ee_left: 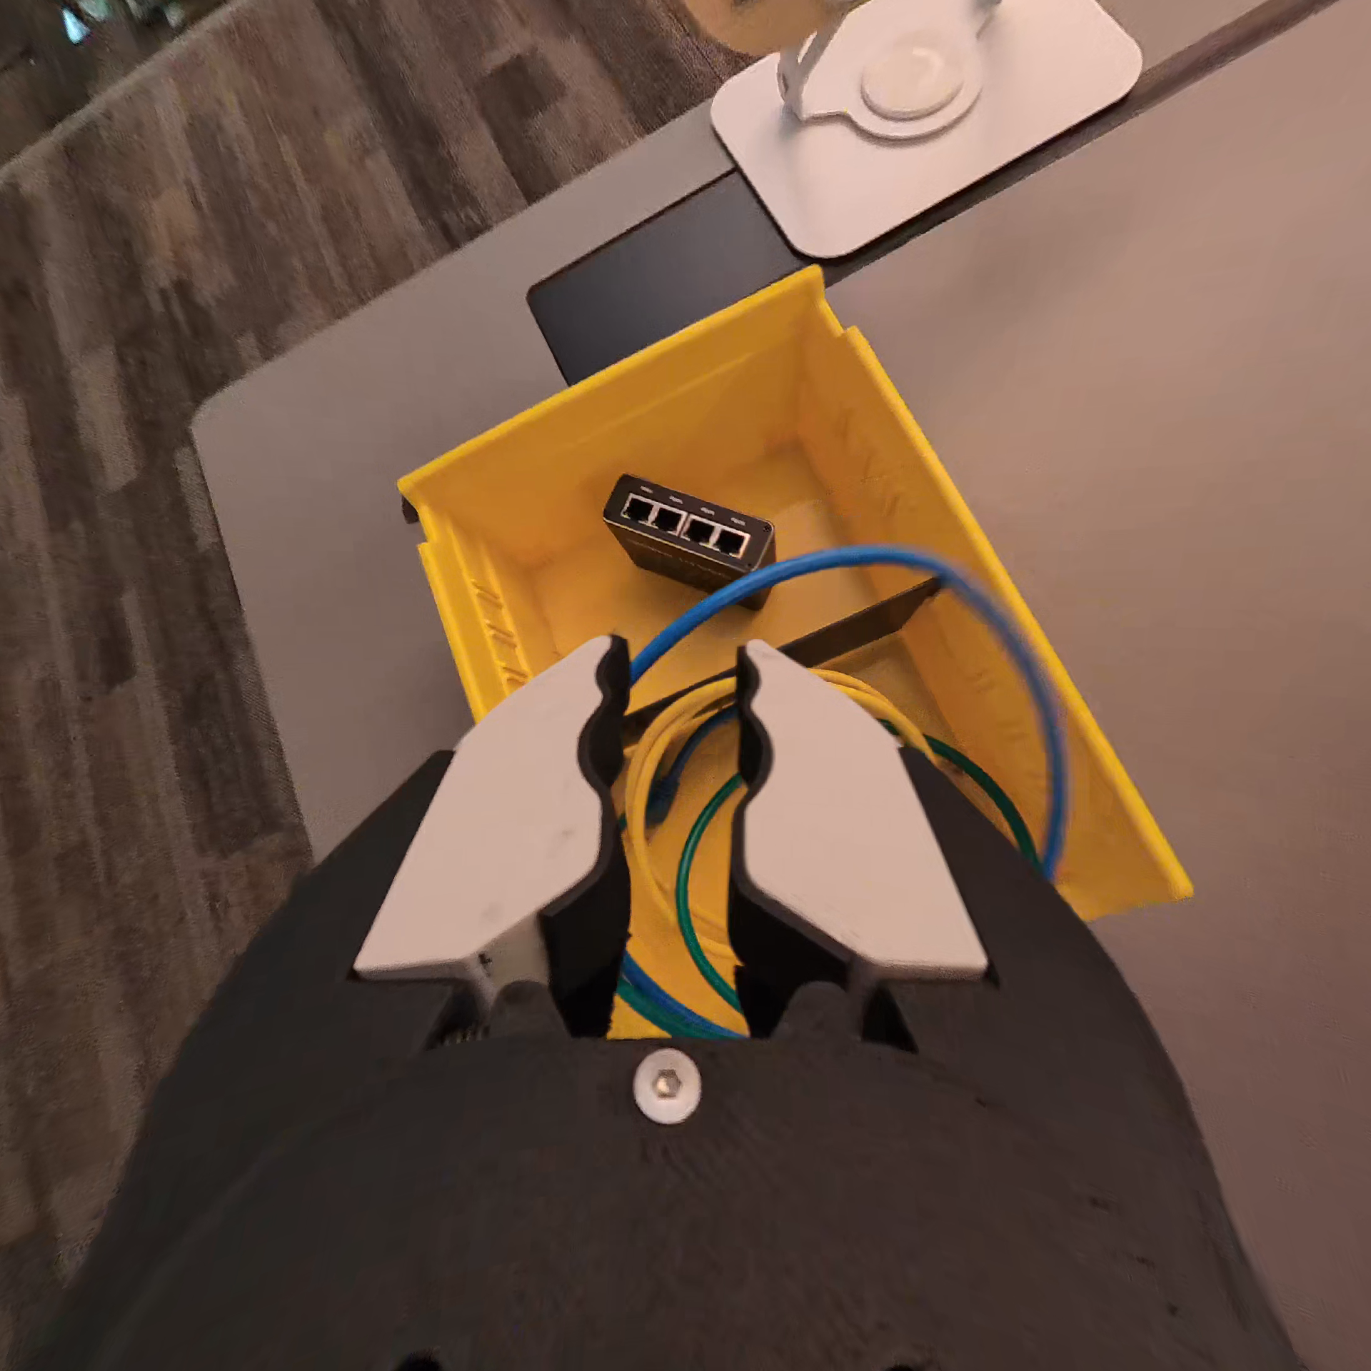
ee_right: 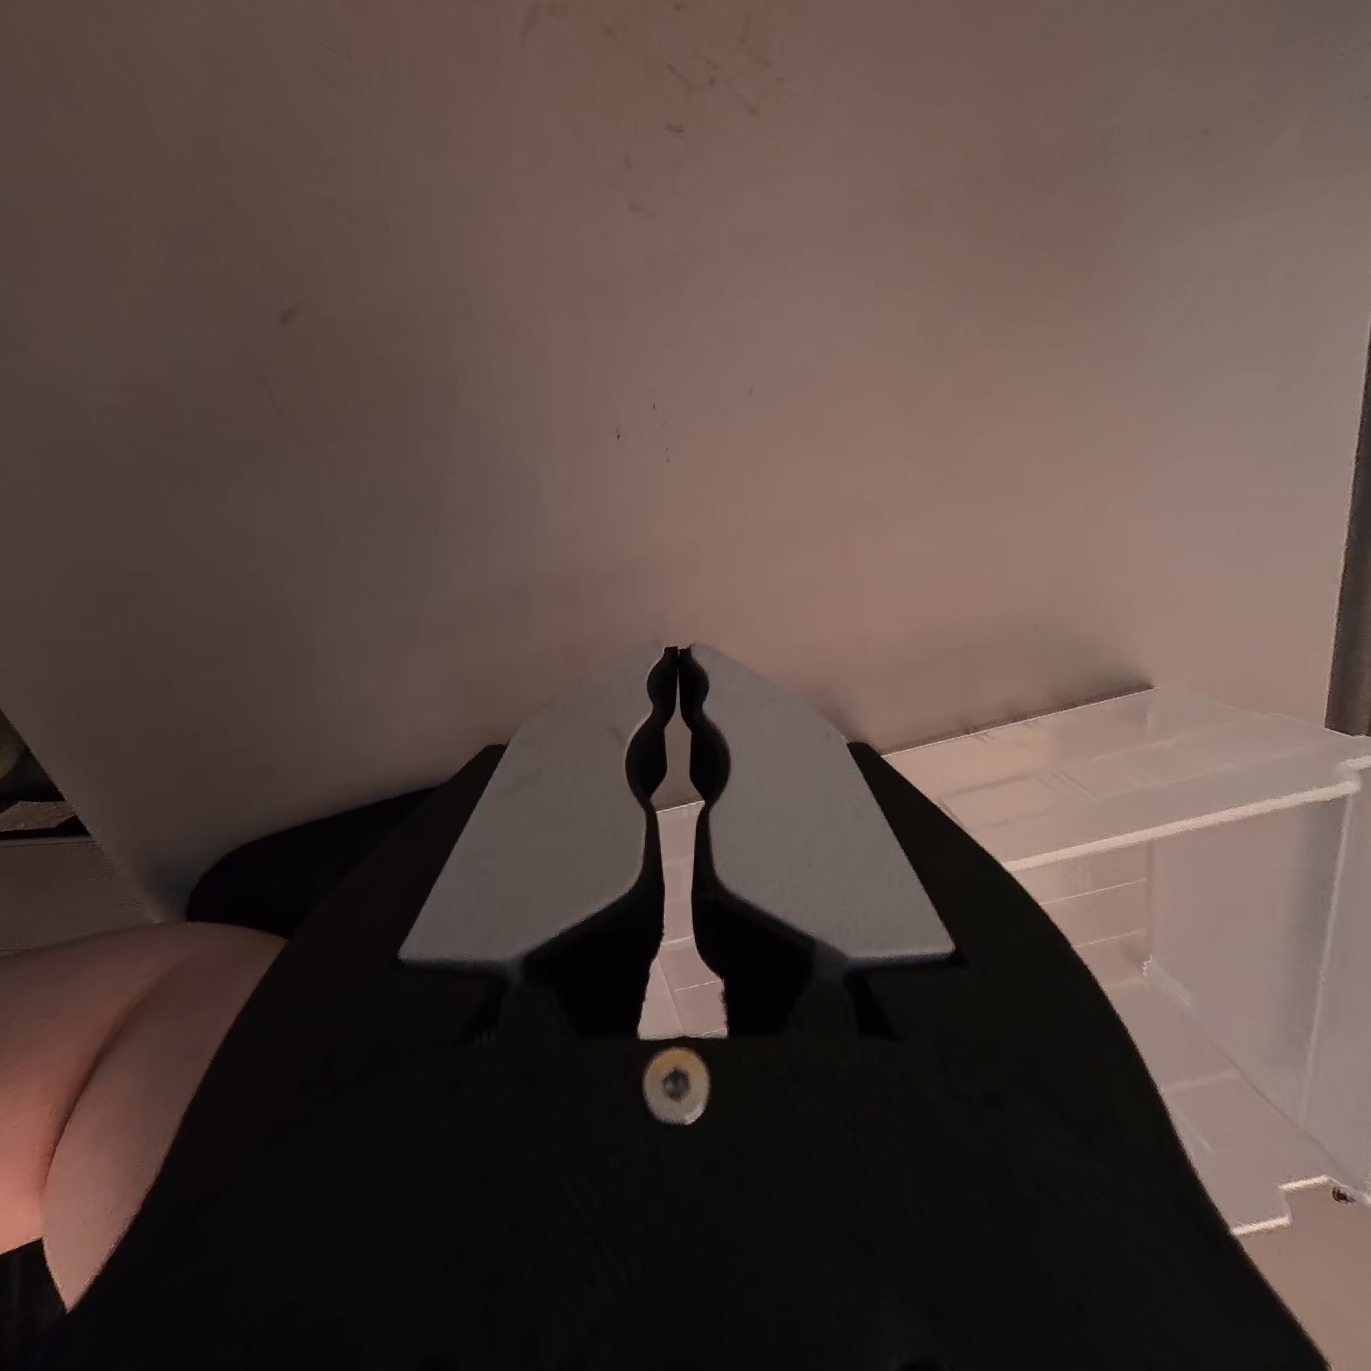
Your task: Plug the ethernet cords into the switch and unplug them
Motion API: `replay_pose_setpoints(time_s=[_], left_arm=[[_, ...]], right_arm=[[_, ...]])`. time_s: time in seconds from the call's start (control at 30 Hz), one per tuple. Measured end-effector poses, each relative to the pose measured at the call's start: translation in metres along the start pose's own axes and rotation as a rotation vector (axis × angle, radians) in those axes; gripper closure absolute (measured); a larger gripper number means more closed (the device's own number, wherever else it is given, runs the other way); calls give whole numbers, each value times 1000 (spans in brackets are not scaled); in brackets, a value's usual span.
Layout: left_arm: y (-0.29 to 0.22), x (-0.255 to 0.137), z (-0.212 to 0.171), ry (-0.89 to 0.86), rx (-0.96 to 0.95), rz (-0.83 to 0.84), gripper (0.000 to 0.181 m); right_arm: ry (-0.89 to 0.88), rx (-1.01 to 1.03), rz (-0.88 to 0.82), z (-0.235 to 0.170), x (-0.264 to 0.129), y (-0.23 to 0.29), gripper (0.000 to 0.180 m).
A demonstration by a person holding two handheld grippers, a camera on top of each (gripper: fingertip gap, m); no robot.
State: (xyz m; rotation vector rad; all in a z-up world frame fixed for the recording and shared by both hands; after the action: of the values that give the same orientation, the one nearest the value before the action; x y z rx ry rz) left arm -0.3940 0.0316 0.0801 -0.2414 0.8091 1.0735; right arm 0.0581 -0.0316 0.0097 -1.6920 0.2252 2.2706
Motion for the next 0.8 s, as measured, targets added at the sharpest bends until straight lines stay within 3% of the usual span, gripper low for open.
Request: replay_pose_setpoints(time_s=[0.13,0.33,0.47,0.73,0.8], left_arm=[[-20,-28,-5,25,-2,-123,126],[-82,-29,-54,371,395,-266,120],[-87,-10,-62,514,362,-324,117],[-77,16,-78,702,326,-354,141],[-75,20,-80,730,313,-366,155]], right_arm=[[0,1,2,-1,0,-1,179],[20,2,12,-1,4,-1,179],[35,-12,22,-1,6,3,179],[46,-8,35,-3,8,3,179],[55,-6,40,-4,9,3,179]])
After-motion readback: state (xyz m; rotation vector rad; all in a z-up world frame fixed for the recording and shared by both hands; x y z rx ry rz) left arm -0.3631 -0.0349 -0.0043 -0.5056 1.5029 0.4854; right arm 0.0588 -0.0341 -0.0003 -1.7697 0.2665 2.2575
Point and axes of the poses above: each gripper's, where its closed fingertips meet, x out along the fingers, z out of its top, y = z × x across the jaws, the point moved 7 cm from there along -x, back along the fingers, and after that the axes turned 2 degrees about -y, right-handed, at the moved point
